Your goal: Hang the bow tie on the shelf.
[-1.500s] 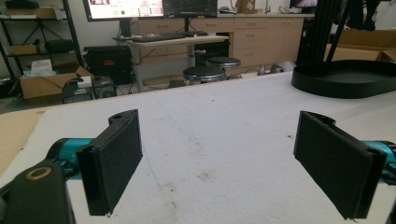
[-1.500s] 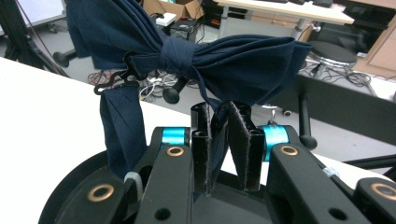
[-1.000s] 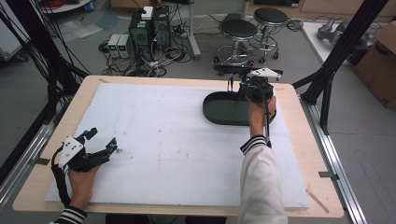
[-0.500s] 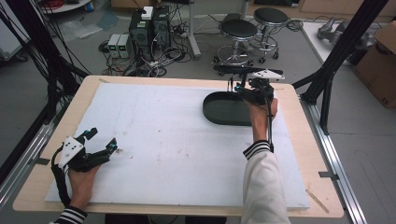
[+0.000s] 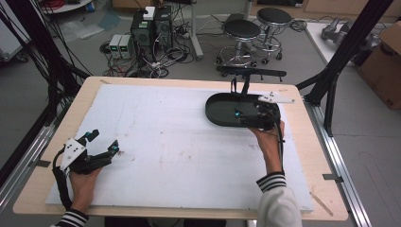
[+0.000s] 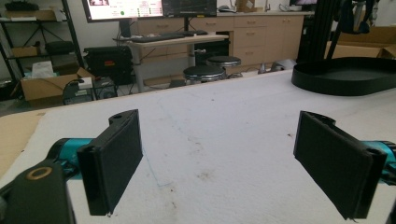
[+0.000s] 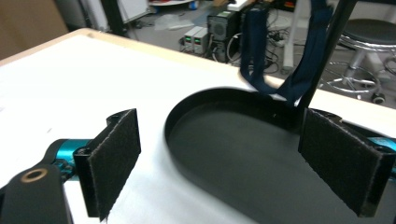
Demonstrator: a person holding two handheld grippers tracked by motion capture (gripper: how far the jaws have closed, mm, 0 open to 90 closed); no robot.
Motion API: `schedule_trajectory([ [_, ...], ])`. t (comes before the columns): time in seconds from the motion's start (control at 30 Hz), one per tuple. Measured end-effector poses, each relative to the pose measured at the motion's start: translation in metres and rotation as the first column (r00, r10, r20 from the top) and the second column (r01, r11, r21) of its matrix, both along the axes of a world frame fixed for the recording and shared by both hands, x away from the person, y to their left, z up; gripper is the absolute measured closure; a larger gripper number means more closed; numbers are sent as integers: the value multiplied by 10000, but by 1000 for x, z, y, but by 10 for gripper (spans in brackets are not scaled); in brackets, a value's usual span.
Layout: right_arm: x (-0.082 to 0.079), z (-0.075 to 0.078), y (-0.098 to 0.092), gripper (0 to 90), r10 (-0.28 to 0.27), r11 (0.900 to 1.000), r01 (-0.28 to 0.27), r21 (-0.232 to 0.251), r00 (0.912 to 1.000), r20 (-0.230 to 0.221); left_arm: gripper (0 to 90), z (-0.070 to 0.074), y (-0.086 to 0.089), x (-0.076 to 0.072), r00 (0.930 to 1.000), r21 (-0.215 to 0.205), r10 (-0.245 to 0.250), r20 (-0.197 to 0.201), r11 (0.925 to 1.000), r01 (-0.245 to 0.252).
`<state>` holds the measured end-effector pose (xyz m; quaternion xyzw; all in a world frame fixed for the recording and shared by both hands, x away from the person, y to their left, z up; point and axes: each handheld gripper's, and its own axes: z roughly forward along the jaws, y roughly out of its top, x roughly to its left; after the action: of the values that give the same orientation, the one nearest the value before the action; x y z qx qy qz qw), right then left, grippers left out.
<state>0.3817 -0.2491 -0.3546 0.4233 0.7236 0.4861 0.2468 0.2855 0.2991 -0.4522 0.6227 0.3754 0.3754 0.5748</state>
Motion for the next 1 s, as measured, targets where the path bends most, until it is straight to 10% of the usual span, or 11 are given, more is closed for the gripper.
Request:
schedule_trajectory([
  [0.47,-97,-60,-43,99,-176,9937,55,1123,9942,1065,155,0,1,0,10000,-125,-27,-11,9999,27],
  [0.7,-116,-82,-46,99,-544,9938,396,1035,9880,1449,155,0,1,0,10000,-90,-36,0,10000,36],
  [1.0,-125,-95,-34,99,-760,9937,494,1008,9572,2794,154,0,1,0,10000,-80,-26,42,10000,26],
])
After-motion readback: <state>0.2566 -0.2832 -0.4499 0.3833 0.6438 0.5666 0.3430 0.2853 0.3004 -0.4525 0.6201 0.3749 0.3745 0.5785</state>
